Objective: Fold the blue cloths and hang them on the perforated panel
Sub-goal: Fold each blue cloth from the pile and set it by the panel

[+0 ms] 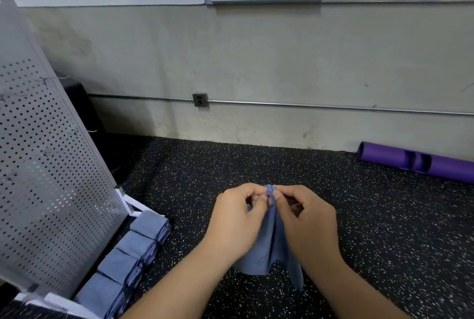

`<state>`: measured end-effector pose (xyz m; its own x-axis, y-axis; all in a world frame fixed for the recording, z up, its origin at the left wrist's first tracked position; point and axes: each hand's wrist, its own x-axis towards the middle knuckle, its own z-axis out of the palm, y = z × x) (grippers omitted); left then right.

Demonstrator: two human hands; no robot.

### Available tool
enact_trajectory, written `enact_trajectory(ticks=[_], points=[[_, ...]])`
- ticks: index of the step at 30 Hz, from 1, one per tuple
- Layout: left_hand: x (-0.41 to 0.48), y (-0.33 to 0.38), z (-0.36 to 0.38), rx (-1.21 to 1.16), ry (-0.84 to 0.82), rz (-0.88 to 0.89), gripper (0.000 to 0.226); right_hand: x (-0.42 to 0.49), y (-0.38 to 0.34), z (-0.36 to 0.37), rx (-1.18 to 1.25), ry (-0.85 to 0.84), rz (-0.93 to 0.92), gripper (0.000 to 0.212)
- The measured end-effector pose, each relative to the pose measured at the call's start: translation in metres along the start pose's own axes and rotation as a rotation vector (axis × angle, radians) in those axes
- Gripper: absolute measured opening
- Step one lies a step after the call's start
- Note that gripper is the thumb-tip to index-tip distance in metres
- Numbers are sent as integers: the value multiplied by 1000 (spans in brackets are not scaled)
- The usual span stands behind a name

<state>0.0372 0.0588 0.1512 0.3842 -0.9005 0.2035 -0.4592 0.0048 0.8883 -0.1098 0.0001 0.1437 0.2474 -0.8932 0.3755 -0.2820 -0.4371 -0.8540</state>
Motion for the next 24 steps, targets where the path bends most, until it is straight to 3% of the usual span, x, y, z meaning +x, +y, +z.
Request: enact_trajectory(ticks=[5, 8, 15, 24], points=[[3, -2, -2, -71, -49, -26, 43, 0, -3, -5, -2, -44, -56, 24], [6, -2, -6, -83, -79, 0, 49, 11, 3, -11, 56, -97, 32, 20], [19, -20, -38, 174, 97, 8, 39, 32, 12, -32, 289, -153, 100, 22], [10, -12, -33, 225, -153, 262, 25, 46, 18, -47, 428, -193, 89, 26]])
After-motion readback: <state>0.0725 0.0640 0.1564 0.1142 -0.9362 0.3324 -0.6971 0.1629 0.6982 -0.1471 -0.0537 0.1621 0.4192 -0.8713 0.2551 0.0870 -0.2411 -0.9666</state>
